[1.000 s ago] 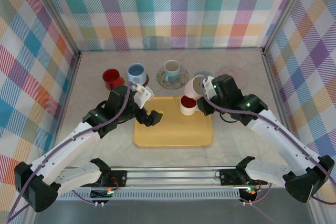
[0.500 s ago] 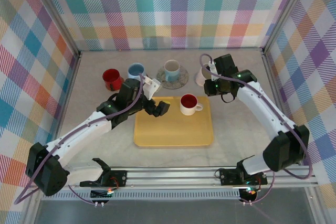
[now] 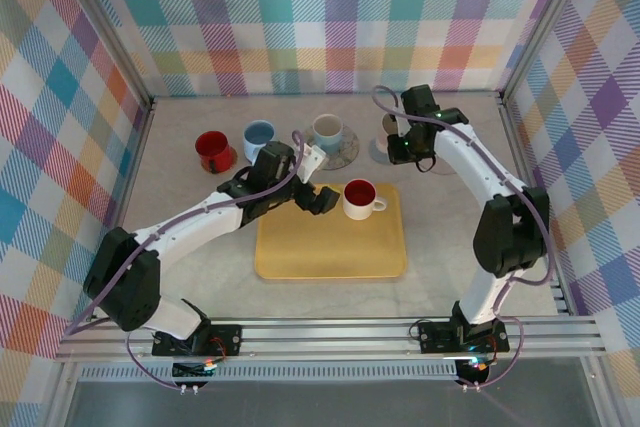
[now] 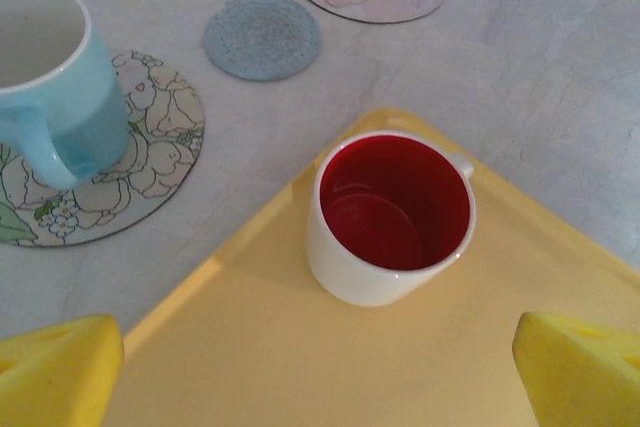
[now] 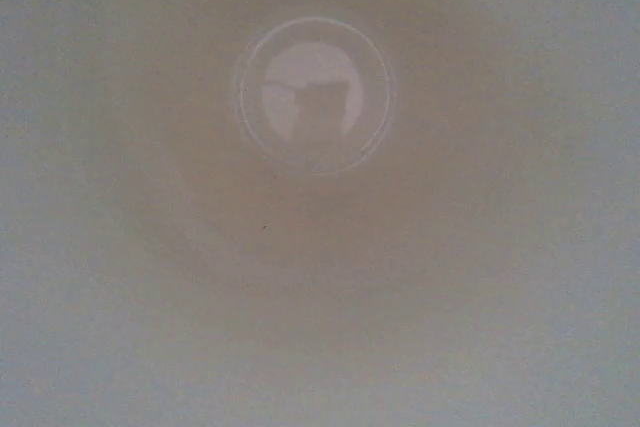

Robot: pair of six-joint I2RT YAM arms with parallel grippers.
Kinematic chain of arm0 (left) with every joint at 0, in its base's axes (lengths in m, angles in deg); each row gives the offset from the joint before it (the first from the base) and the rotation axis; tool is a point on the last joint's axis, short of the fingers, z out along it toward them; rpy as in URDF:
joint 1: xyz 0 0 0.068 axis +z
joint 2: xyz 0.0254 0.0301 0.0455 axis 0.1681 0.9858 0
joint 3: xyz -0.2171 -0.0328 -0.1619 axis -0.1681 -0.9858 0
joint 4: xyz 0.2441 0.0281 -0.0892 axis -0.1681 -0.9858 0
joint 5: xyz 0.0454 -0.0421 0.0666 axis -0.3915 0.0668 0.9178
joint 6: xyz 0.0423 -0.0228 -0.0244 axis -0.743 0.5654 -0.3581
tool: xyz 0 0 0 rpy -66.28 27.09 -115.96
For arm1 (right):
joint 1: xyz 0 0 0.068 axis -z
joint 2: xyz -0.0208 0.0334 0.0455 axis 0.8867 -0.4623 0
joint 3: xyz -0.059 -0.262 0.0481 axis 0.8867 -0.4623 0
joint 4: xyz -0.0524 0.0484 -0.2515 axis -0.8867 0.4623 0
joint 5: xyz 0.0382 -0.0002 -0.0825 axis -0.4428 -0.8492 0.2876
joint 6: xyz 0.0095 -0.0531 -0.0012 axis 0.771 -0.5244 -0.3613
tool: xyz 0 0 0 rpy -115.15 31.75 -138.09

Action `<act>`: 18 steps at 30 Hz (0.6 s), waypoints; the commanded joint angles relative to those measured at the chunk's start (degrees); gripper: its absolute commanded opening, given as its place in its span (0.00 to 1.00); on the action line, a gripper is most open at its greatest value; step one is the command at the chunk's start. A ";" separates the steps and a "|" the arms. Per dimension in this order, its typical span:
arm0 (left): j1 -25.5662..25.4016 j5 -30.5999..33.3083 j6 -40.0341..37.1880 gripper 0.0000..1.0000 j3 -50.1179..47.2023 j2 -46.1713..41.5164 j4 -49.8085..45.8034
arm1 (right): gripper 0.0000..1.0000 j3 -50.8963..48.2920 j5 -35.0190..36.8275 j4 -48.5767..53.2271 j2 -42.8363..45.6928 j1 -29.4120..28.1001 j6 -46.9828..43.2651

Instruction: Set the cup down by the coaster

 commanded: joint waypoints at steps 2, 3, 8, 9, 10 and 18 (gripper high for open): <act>0.52 -0.14 0.87 1.00 1.88 1.55 7.23 | 0.00 4.54 2.10 -2.73 -2.73 0.34 -0.99; 0.52 -0.12 1.05 1.00 2.03 2.02 7.59 | 0.00 5.00 2.13 -2.73 -3.64 0.49 -0.98; 0.53 -0.73 1.92 1.00 2.08 3.30 8.32 | 0.00 6.58 3.36 -3.64 -7.58 0.86 -1.08; 0.52 -0.99 2.02 1.00 2.05 3.46 8.25 | 0.00 6.96 3.65 -3.56 -8.48 1.05 -1.07; 0.54 -1.38 2.04 1.00 2.05 3.59 8.09 | 0.00 7.46 3.80 -3.51 -9.23 1.17 -1.08; 0.60 -2.08 1.32 1.00 1.98 3.93 6.64 | 0.00 12.43 5.19 -2.02 -15.59 1.76 -3.21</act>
